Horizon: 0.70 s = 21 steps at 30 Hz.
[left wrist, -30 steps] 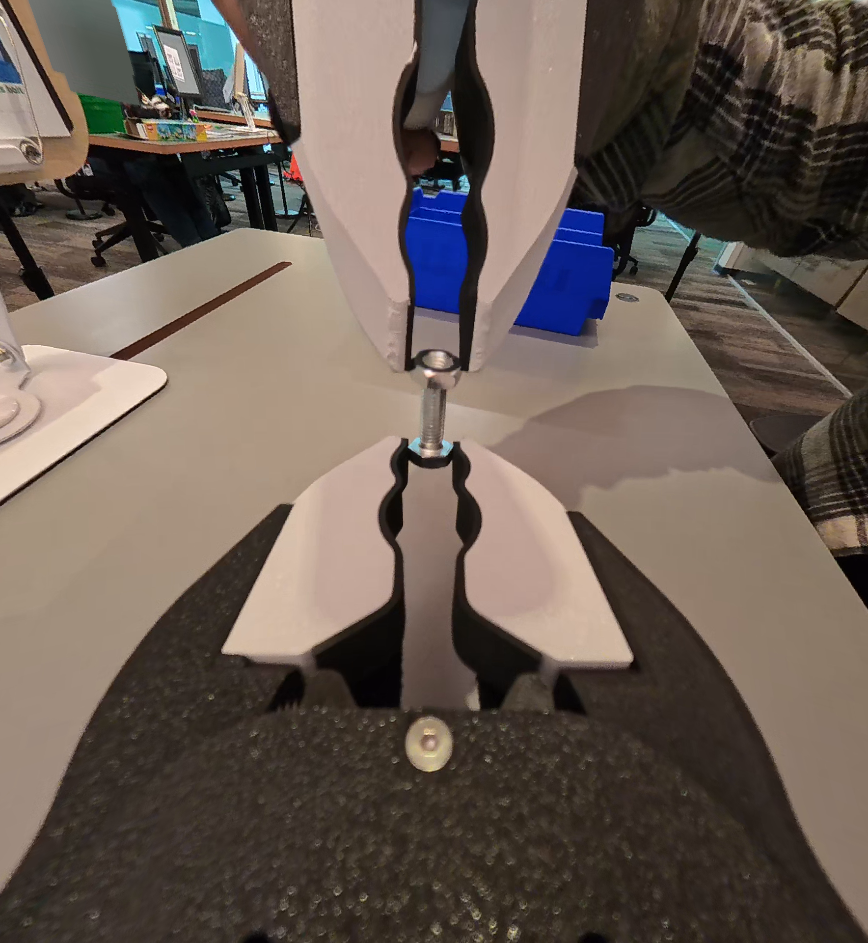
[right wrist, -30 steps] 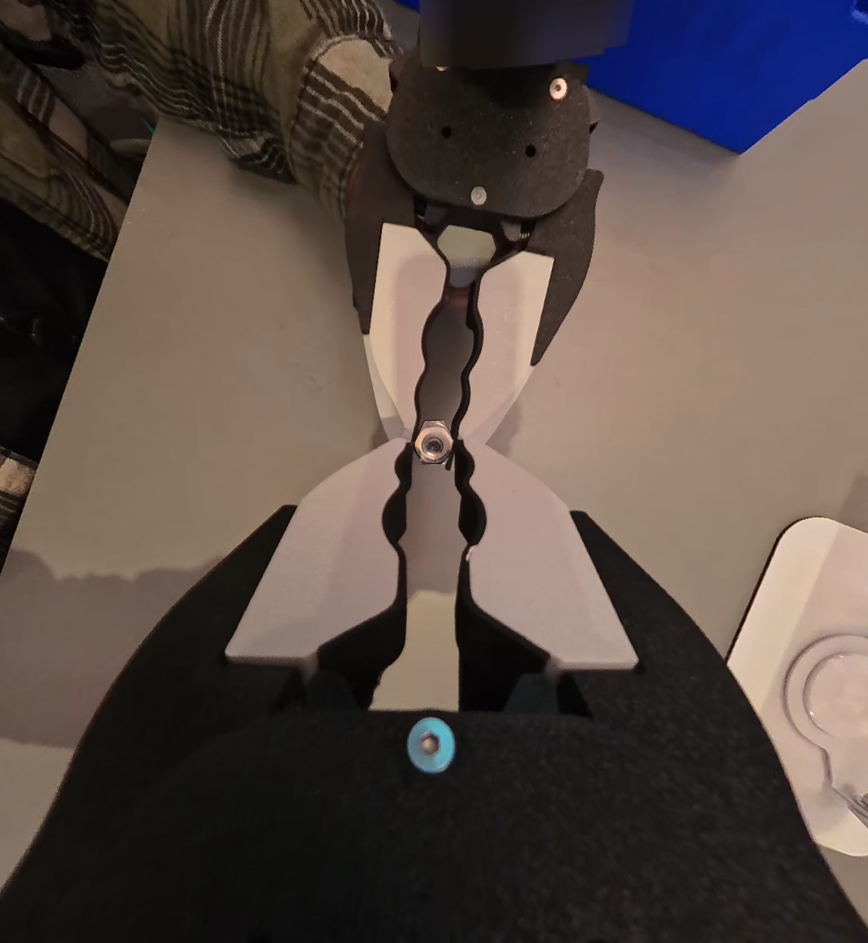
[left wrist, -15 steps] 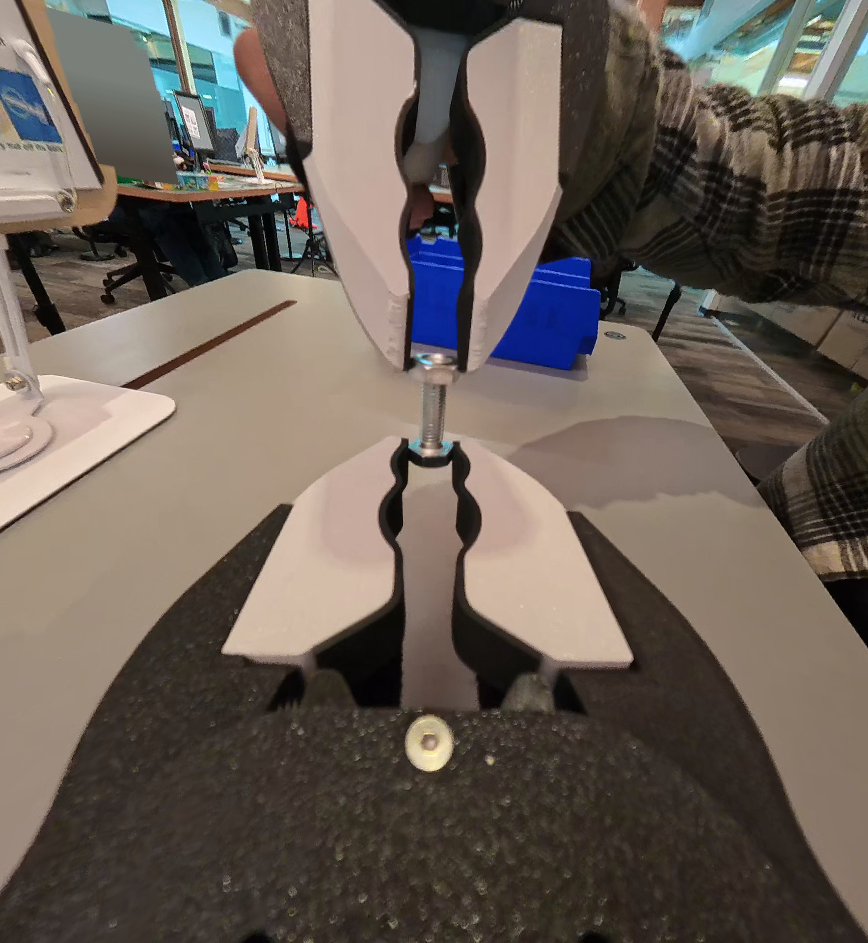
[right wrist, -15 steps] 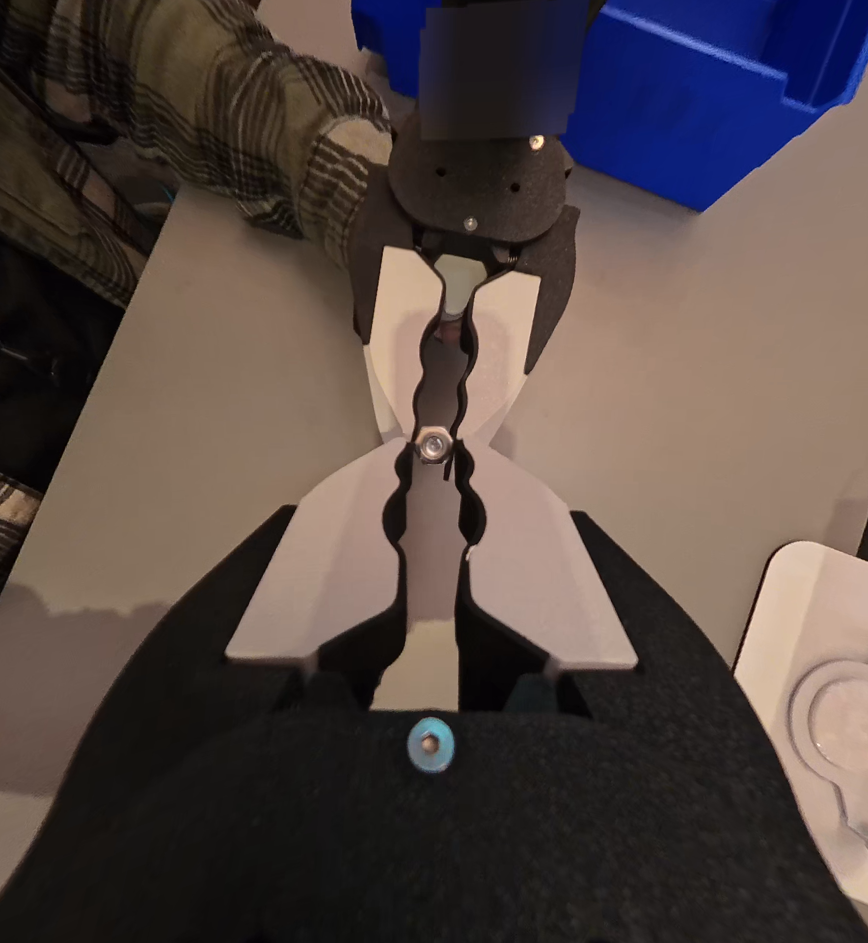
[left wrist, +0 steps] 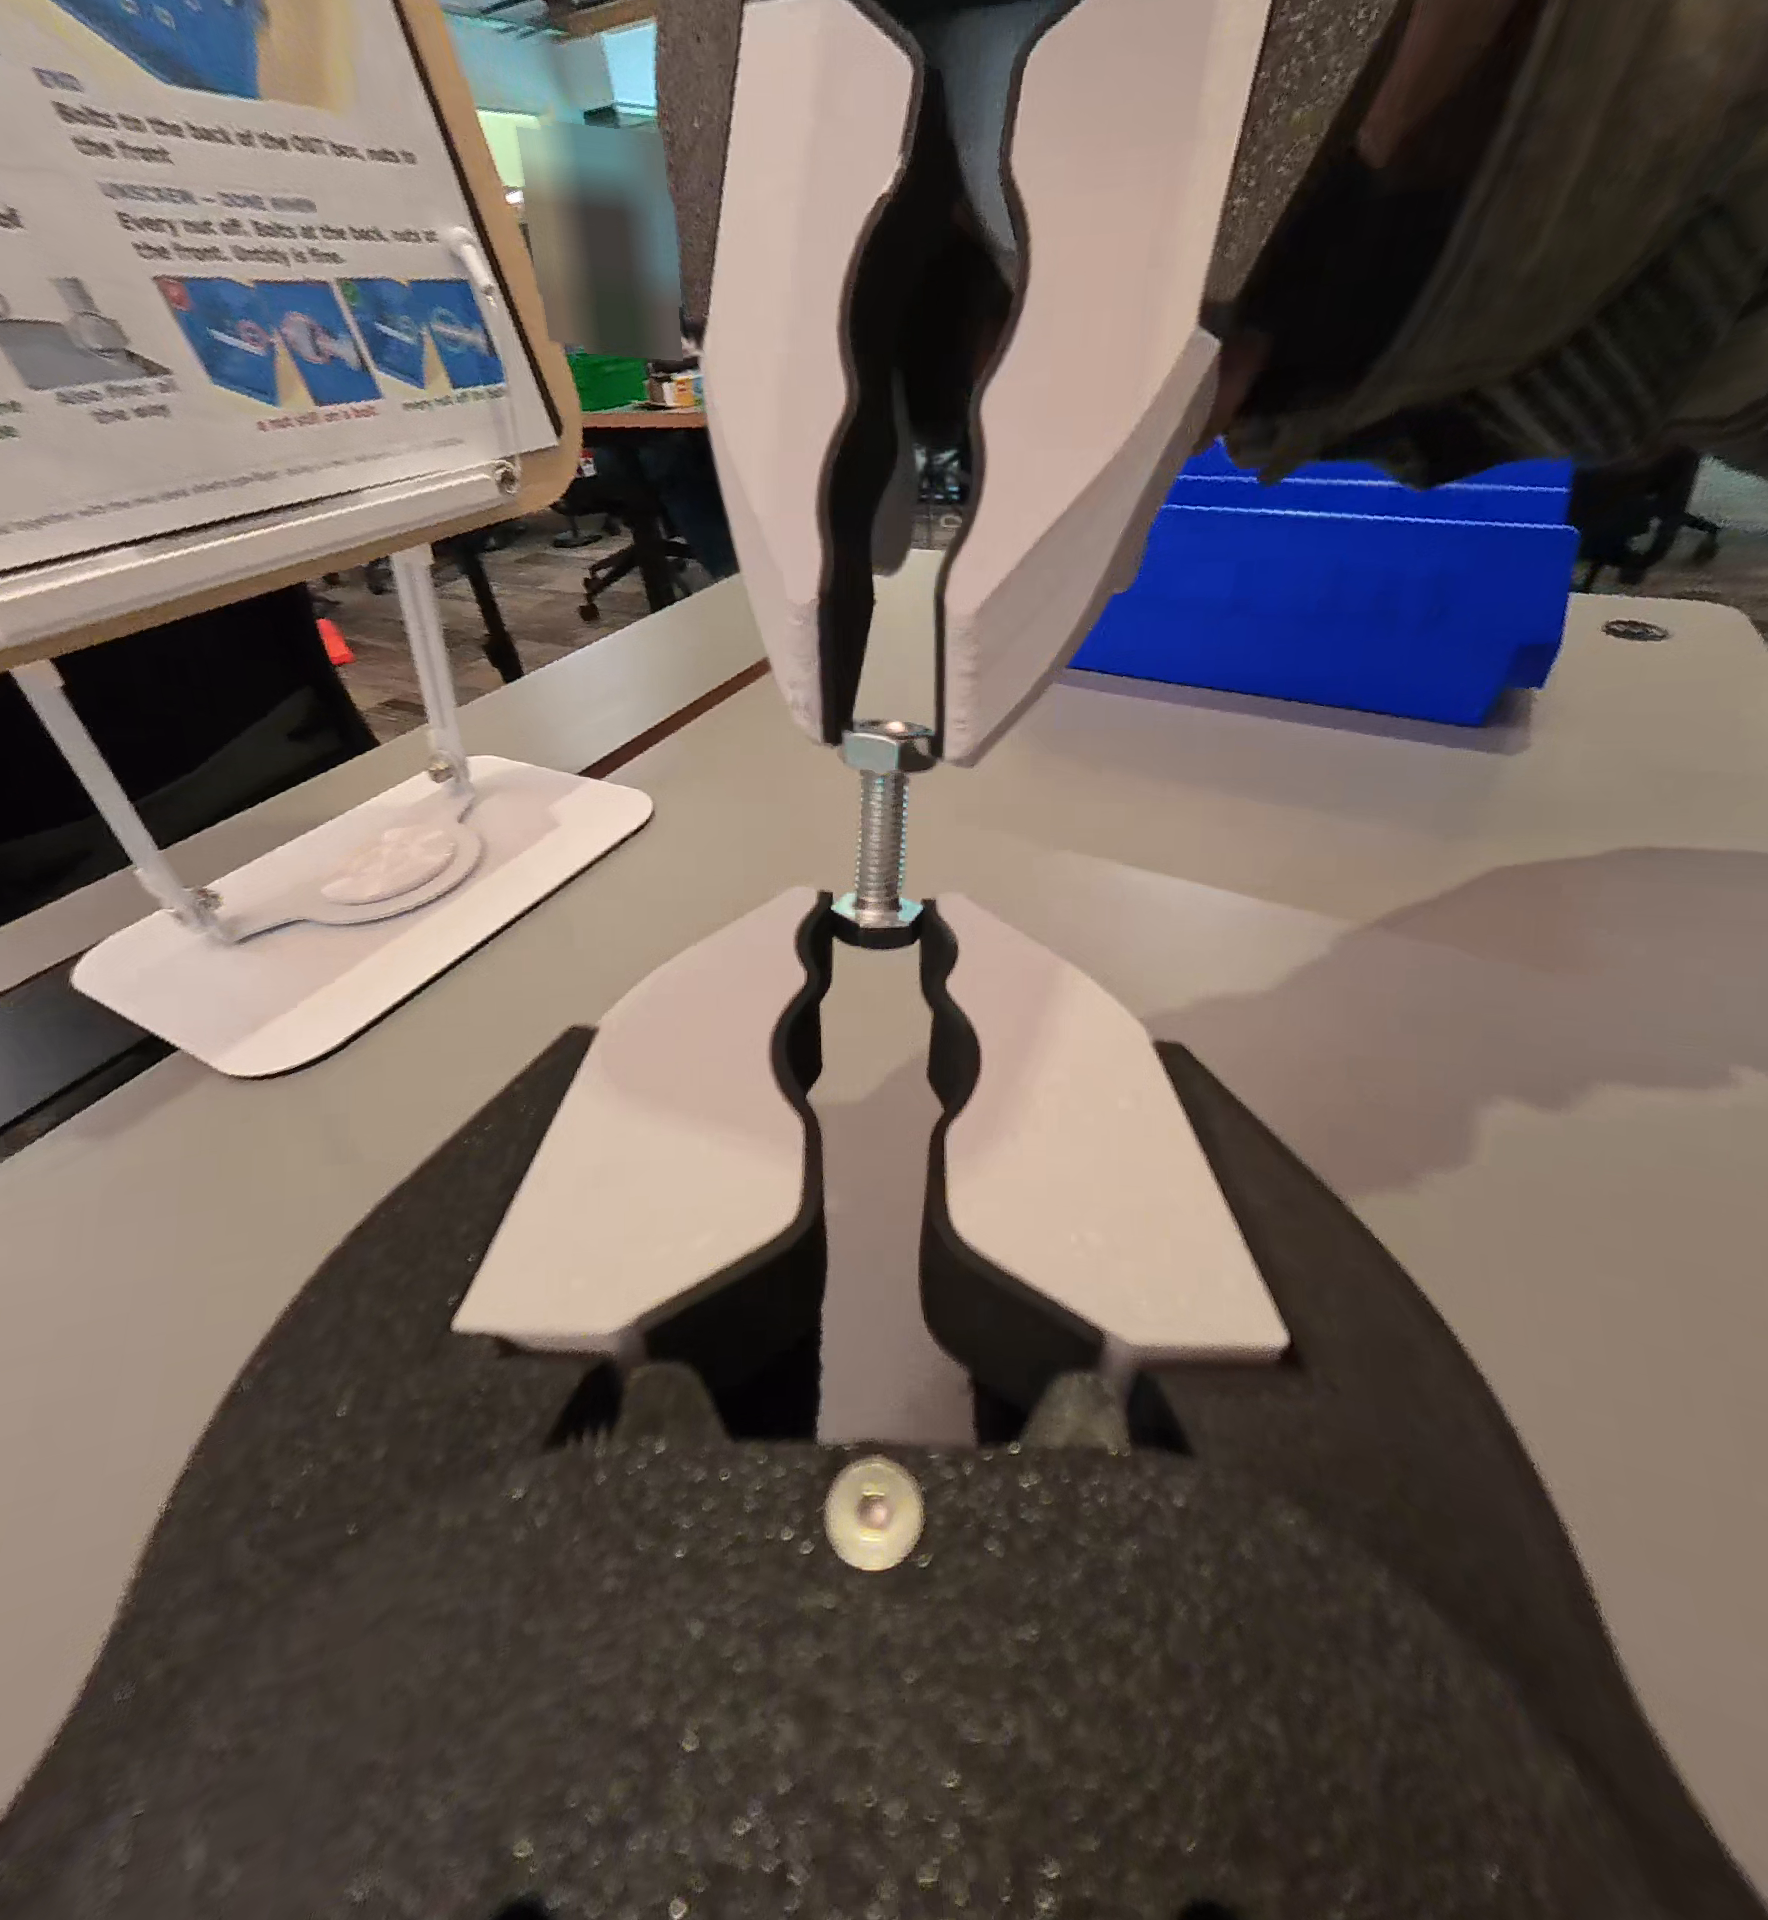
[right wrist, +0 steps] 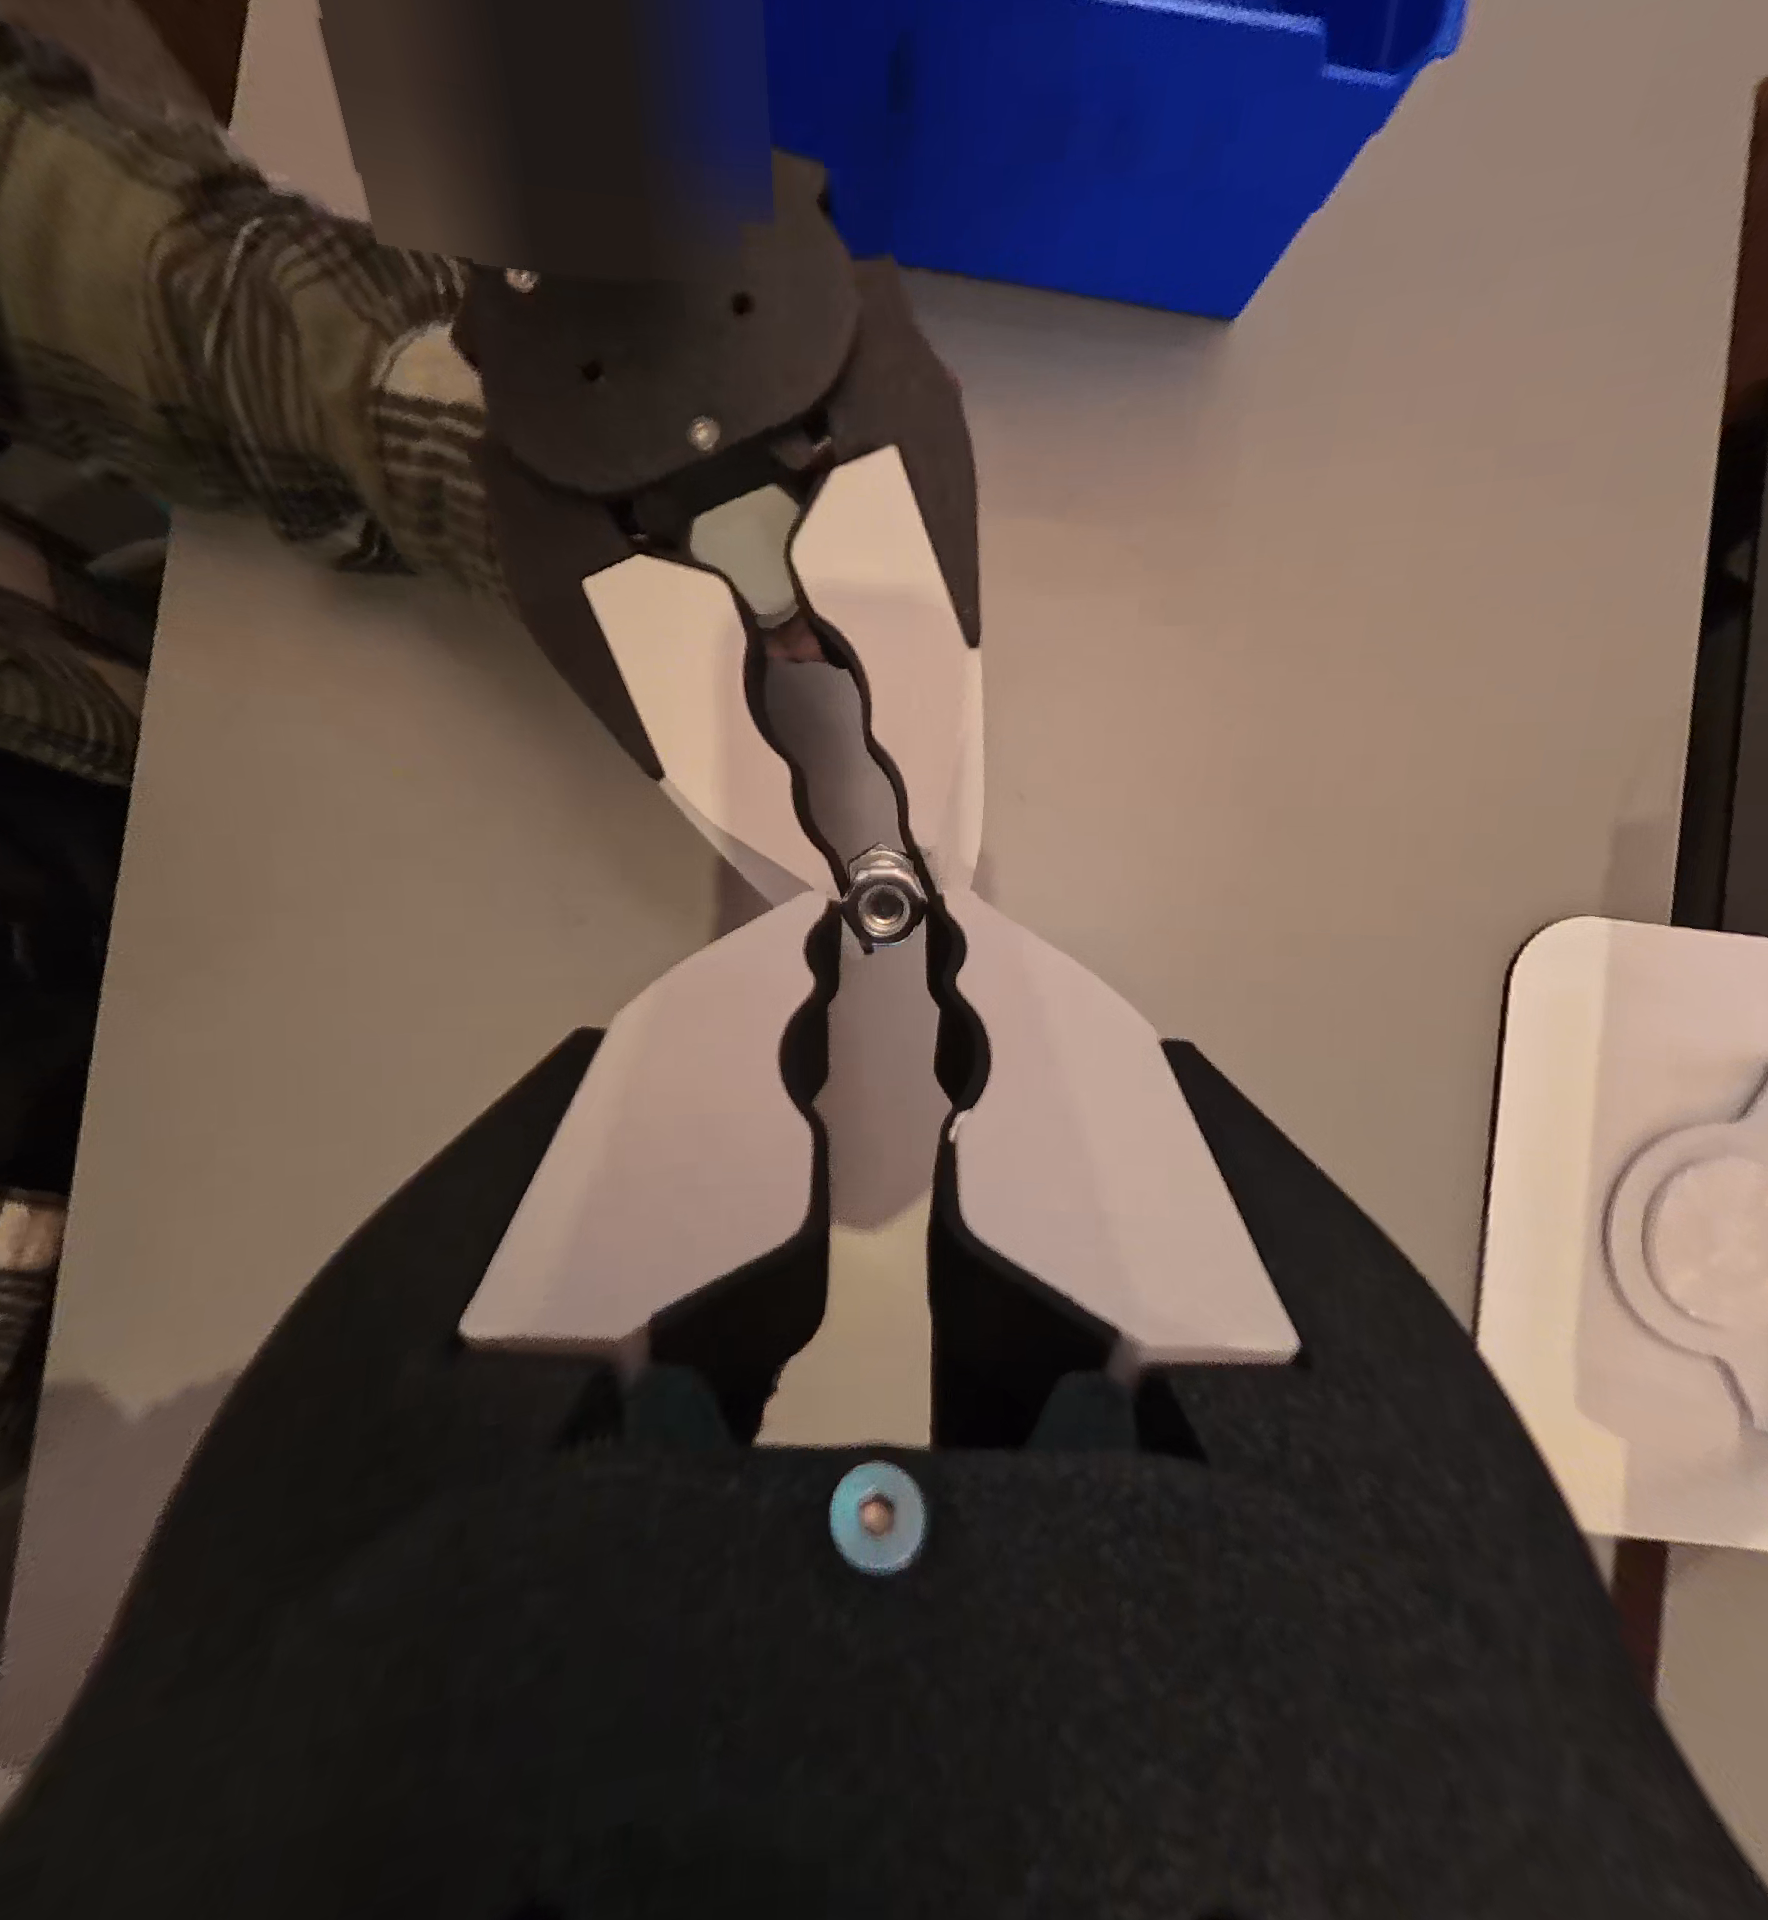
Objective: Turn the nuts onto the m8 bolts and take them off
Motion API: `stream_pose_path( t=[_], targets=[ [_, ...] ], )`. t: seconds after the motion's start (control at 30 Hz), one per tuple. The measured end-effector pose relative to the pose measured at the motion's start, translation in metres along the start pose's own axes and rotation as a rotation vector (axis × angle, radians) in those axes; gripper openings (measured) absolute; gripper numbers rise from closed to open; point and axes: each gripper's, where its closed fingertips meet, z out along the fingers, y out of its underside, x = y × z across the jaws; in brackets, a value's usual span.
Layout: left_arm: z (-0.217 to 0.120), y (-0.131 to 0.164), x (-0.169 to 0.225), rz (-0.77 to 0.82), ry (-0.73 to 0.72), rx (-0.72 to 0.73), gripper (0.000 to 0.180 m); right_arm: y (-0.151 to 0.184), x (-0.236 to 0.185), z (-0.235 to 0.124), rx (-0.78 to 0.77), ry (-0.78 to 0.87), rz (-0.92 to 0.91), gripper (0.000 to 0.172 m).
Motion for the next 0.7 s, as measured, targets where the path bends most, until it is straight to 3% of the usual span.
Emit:
stream_pose_path(
  t=[0.2, 0.43, 0.7],
  targets=[
    [0.001, 0.003, -0.002, -0.013, -0.017, -0.023, 0.015, 0.0, 0.003, 0.003, -0.019, 0.031, 0.096, 0.016],
    [0.003, 0.003, 0.005, -0.055, 0.051, -0.015, 0.015, -0.002, 0.001, 0.003, -0.005, 0.026, 0.054, 0.024],
    [0.004, -0.004, 0.028, -0.114, 0.231, 0.037, 0.016, -0.003, -0.009, -0.023, 0.003, -0.01, -0.209, 0.044]
  ],
)
